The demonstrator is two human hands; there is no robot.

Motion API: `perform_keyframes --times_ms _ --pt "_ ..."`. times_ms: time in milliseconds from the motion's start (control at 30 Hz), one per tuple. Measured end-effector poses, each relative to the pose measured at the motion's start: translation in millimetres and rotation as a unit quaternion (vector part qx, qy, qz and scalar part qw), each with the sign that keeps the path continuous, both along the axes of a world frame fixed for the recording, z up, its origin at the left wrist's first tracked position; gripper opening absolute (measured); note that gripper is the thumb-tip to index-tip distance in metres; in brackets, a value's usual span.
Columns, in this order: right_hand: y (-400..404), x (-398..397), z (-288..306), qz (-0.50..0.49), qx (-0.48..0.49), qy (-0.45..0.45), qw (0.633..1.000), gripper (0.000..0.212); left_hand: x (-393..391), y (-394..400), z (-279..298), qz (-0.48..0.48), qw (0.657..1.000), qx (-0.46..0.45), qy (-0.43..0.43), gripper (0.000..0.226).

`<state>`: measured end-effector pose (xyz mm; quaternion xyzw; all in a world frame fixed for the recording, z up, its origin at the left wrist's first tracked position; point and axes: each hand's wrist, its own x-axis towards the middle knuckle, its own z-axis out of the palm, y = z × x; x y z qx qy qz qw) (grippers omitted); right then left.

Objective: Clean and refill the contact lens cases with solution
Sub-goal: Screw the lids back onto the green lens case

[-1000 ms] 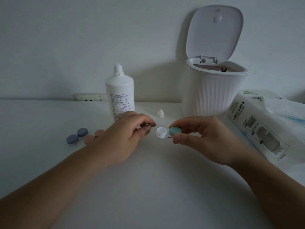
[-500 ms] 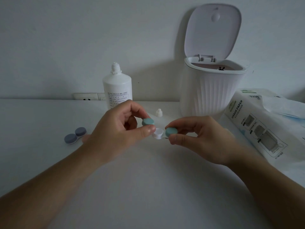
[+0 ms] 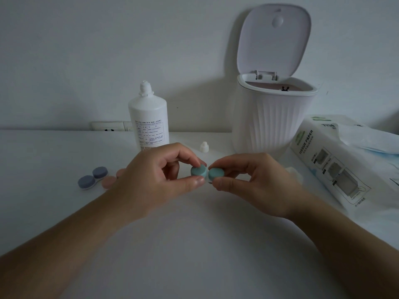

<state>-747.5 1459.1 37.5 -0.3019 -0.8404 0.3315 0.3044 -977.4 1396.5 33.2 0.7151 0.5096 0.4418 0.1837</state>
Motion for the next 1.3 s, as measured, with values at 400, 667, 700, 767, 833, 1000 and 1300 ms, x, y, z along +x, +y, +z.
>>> perform_keyframes --times_ms 400,667,700,767,833,1000,1300 --pt "-1 0 1 -0.001 0.0 0.01 1.0 0.022 -2 1 0 -0.004 1.0 0.007 0.015 0.029" --pt "-1 0 2 -0.006 -0.006 0.013 1.0 0.023 -5 3 -1 -0.012 1.0 0.015 -0.005 0.025" --pt "-1 0 2 -0.008 -0.008 0.018 1.0 0.022 -5 3 0 -0.016 1.0 0.01 -0.011 0.025" --pt "0 1 2 -0.008 -0.012 0.027 1.0 0.02 -6 2 0 -0.023 0.999 -0.003 -0.028 0.023" --pt "0 1 2 -0.005 -0.01 0.032 0.999 0.018 -5 2 1 -0.036 0.998 -0.022 -0.051 0.021" --pt "-1 -1 2 0.011 -0.006 0.031 0.999 0.019 3 -1 0 -0.082 0.991 -0.057 -0.089 0.029" --pt "-1 -1 1 0.013 -0.008 0.028 0.999 0.019 3 1 -1 -0.001 0.998 -0.005 -0.062 0.031"
